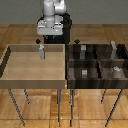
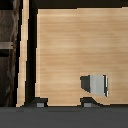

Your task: Place the milk carton into the appropriate compartment.

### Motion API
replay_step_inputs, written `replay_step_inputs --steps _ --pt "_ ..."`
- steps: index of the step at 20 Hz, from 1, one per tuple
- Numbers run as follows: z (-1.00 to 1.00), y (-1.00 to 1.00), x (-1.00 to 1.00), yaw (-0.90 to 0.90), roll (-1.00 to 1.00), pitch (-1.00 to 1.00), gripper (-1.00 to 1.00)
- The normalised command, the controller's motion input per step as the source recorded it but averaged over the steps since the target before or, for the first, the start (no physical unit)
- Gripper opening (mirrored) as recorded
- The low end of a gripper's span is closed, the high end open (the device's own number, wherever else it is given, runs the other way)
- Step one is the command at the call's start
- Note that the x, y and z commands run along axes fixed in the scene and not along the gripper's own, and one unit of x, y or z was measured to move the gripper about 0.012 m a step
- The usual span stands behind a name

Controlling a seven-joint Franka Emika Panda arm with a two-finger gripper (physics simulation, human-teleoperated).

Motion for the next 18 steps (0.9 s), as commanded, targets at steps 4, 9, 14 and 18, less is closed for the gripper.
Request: replay_step_inputs --steps 4,9,14,18 --pt "0.00 0.00 0.00 0.00 0.00 0.00 1.00" --pt "0.00 -0.40 0.00 0.00 0.00 0.00 1.00" --pt "0.00 -0.80 0.00 0.00 0.00 0.00 1.00" --pt "0.00 0.00 0.25 0.00 0.00 0.00 1.00"
